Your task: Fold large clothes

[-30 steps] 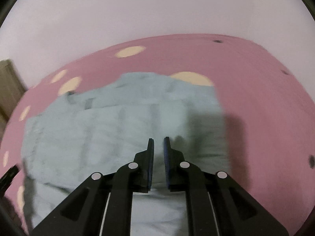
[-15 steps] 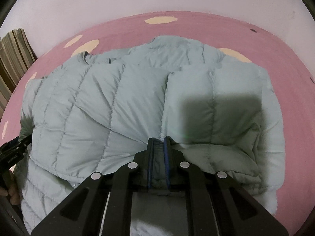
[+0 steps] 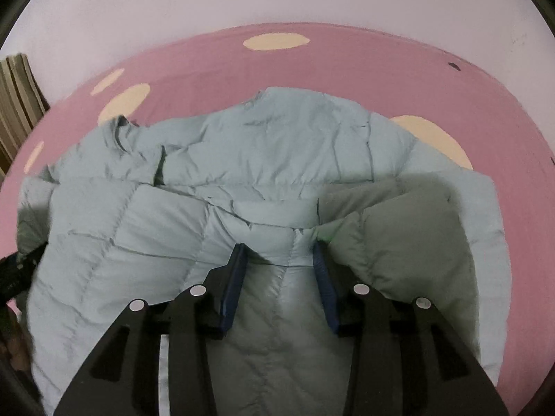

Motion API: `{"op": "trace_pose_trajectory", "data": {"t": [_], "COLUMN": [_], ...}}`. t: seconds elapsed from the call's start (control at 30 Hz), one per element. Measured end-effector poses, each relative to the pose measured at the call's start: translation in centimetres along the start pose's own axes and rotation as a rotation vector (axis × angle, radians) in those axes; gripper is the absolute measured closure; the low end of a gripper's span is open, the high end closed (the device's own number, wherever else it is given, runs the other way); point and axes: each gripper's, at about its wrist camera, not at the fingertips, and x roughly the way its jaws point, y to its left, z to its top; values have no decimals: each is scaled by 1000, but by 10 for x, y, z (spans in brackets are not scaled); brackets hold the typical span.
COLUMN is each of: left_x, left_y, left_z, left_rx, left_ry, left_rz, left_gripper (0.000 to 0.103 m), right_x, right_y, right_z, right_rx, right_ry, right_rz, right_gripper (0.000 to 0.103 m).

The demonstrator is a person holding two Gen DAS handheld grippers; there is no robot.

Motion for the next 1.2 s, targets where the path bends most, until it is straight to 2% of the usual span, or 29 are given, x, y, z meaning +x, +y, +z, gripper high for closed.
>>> {"op": "trace_pose_trajectory", "data": {"t": [0.1,0.23,0.3,0.4,0.47,0.6,0.7,0.8,1.0,1.13,1.2], "left_x": [-21,-54,-52,-19,-16,-48,-82,-108,-151,-170,-176], "left_y": [-5,-3,-5,-7,-5,4,20,40,83,99,103], "left_z": [-3,-21,-30,-34,-34,-43,-72,-107,-192,-233,-251], "left_rx": [7,0,18,45,22,6,5,-17,-84,-128,-144], "left_ry": [-49,-128,-106,10,-4,-37,-78,-80,-28,7,26], "left_rz": [32,16,9,-11,-31,-46,-38,-49,-73,-106,-122], "left_gripper": [30,30,30,28,27,27,27,27,26,26,26], "right_x": [-17,-46,-51,-28,-25,-62,-100,-129,-170,-187,-193], "right_y": [3,2,3,6,7,-5,-21,-42,-88,-105,-109], "right_z": [1,-14,-24,-35,-34,-39,-62,-96,-178,-218,-235], "right_rx": [-17,-11,-24,-38,-44,4,16,43,101,128,139], "right_ry": [-27,-64,-64,15,6,-32,-68,-71,-19,5,9], "right_rz": [-23,20,6,-11,-9,43,44,54,43,41,42], "right_gripper": [62,61,60,57,57,56,51,47,46,45,40]}}
